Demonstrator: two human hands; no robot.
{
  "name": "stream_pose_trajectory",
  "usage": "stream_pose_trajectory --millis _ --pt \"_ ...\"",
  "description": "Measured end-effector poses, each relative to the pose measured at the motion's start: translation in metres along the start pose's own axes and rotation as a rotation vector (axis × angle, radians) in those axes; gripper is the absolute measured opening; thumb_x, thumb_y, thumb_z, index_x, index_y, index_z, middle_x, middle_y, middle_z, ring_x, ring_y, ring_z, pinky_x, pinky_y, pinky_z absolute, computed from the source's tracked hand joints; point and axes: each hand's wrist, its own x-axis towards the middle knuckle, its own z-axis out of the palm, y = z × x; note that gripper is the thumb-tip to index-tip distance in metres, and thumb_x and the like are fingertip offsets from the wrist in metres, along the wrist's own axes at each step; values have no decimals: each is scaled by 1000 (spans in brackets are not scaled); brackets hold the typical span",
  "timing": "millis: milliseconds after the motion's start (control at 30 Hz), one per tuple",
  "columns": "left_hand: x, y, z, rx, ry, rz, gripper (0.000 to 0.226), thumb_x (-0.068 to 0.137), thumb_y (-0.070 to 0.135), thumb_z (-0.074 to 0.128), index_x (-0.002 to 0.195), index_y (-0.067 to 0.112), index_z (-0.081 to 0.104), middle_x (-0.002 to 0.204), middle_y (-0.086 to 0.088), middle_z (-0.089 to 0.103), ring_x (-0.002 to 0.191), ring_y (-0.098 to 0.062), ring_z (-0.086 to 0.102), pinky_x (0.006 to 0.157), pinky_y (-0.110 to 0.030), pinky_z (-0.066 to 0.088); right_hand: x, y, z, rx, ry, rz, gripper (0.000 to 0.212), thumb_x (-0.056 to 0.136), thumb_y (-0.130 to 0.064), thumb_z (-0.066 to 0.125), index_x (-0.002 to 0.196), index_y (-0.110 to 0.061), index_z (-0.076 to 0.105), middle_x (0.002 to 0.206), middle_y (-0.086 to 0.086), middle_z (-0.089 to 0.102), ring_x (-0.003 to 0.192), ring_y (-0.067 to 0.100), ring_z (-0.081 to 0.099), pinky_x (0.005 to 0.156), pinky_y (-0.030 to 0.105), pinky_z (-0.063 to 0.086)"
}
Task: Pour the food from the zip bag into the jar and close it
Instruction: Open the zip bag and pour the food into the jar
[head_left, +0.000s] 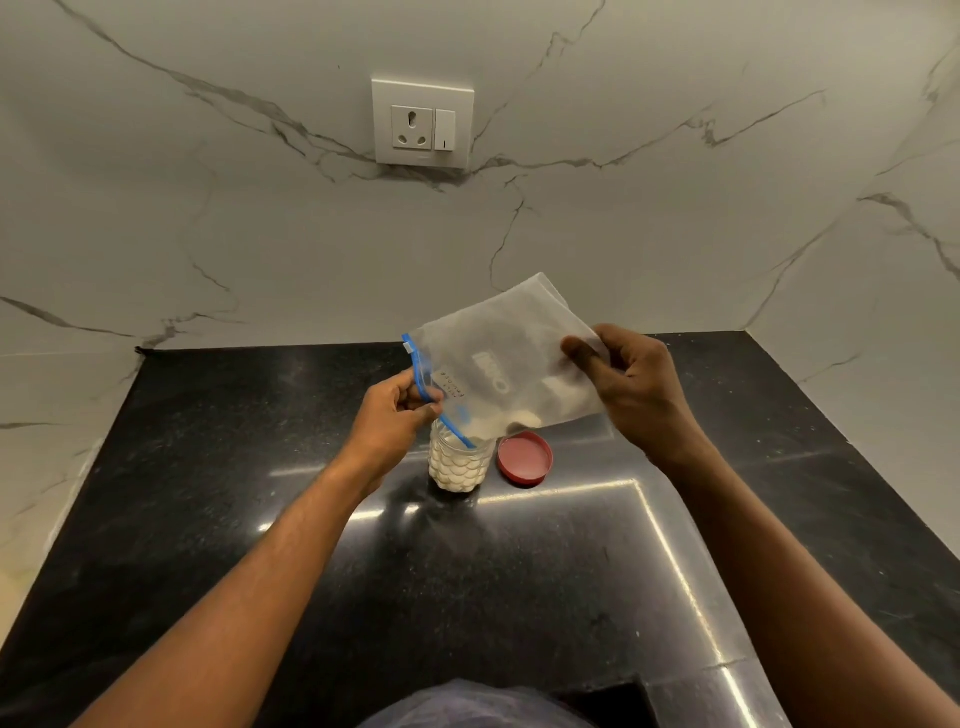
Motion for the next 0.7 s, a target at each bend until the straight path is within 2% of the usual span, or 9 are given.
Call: stream_pose_trajectory --millis 33,100,133,200,300,400,500,600,700 --pt "0 -1 0 4 12 -10 22 97 -6 65 108 12 73 105 5 78 100 -2 74 73 -11 58 -1 -1 -1 16 -8 26 26 96 -38 72 103 -13 72 91 7 74 81 29 71 70 48 61" --pt "1 -3 1 -4 46 -48 21 97 -6 65 107 9 73 106 3 78 100 -4 73 74 -14 58 -4 1 -5 -34 -107 102 49 82 -42 85 123 -22 66 111 -6 72 96 12 71 80 32 62" --pt "1 -4 2 -20 61 -72 21 97 -7 64 107 10 73 106 2 78 99 -6 73 75 -17 58 -7 3 -7 -71 -176 152 63 77 -38 90 132 -25 61 121 -8 69 103 9 69 86 30 61" --pt "2 -4 4 -46 80 -112 24 98 -6 64 109 12 74 103 1 78 92 -8 71 73 -18 57 -14 8 -12 -65 -266 226 74 75 -21 93 139 -27 55 131 -4 64 112 15 69 95 40 61" --pt "3 -2 6 -57 85 -137 25 98 -5 64 110 14 74 102 -1 77 87 -9 69 72 -20 54 -18 10 -18 61 -115 178 54 80 -9 88 127 -19 64 116 1 73 99 15 77 88 42 65" --pt "2 -1 7 -50 63 -135 25 98 -6 63 104 16 74 106 -1 77 96 -13 71 77 -25 56 -20 4 -11 69 64 70 31 85 -16 84 114 -13 72 103 3 78 93 16 78 82 41 66" --pt "1 -1 6 -43 81 -137 23 98 -6 64 99 15 74 103 -2 77 94 -14 71 74 -24 55 -20 4 -3 -91 -4 49 45 87 -26 83 128 -19 66 109 -3 75 97 13 75 84 35 65" --pt "1 0 6 -53 72 -138 25 98 -4 65 99 18 74 102 -1 78 95 -13 72 73 -21 56 -19 6 -4 100 55 107 53 86 -13 83 135 -16 61 105 4 76 93 17 78 79 41 67" --pt "0 0 4 -61 61 -134 24 98 -4 64 105 17 74 108 -2 78 102 -16 73 80 -27 57 -19 5 2 209 25 51 49 85 -8 83 130 -16 64 116 4 74 105 16 75 89 38 64"
